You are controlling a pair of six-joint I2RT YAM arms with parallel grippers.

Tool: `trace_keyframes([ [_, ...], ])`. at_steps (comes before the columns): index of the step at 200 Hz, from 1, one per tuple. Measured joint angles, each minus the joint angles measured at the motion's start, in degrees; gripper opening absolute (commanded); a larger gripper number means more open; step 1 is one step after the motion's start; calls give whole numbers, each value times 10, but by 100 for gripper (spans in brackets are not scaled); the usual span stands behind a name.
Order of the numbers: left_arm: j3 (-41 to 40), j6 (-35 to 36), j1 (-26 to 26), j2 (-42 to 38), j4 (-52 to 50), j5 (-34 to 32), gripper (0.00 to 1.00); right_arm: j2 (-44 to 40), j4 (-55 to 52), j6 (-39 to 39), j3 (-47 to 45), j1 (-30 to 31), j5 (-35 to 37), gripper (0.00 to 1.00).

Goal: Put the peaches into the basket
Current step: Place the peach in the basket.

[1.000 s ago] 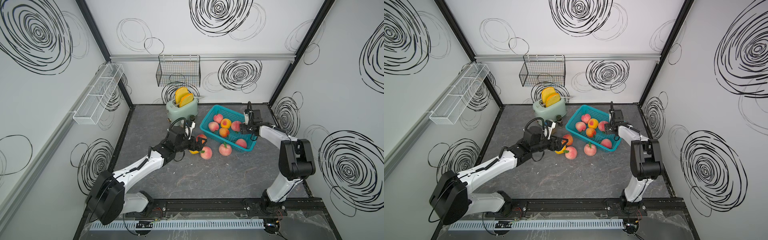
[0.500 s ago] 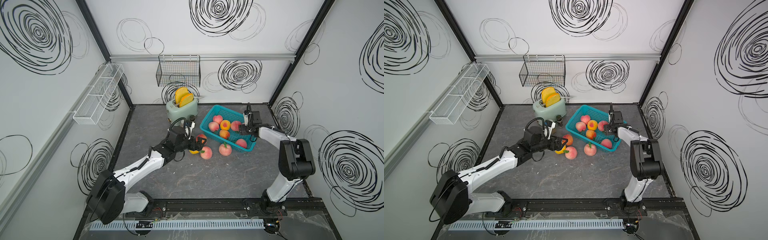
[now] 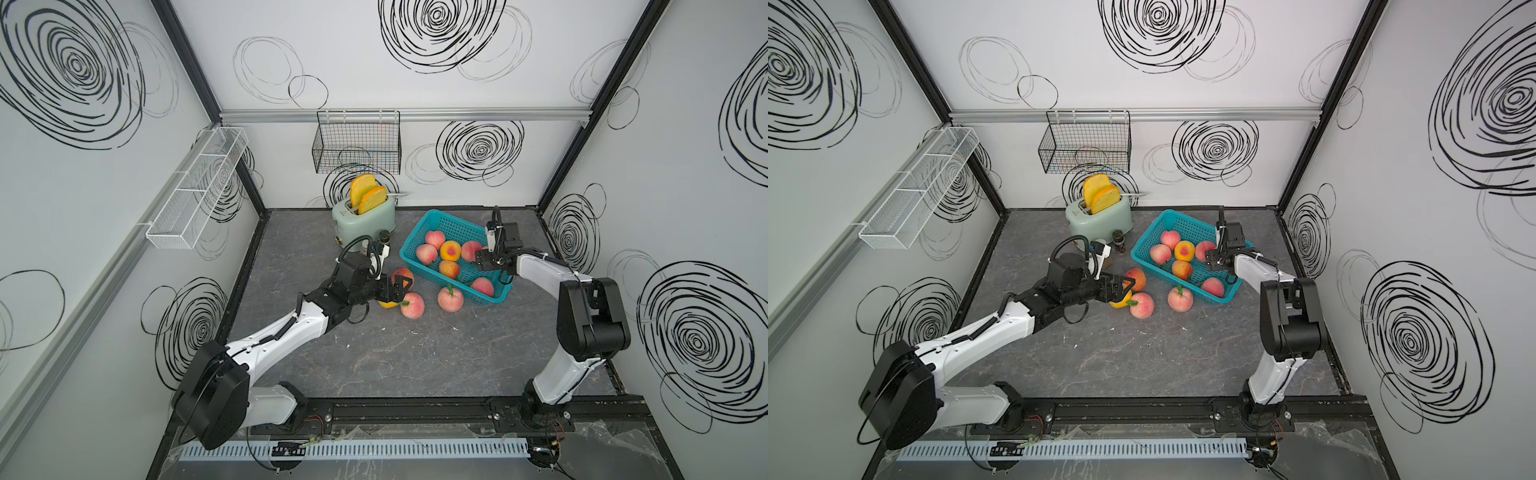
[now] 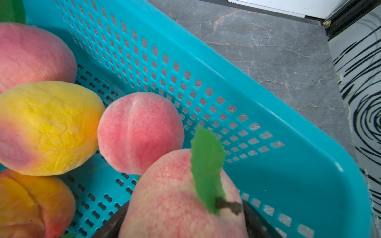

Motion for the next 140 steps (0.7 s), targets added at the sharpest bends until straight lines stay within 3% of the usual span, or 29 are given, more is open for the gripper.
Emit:
trace_keyframes([
  [140, 0, 0, -7, -27, -24, -21, 97, -44, 0, 7, -17, 4, -16, 87],
])
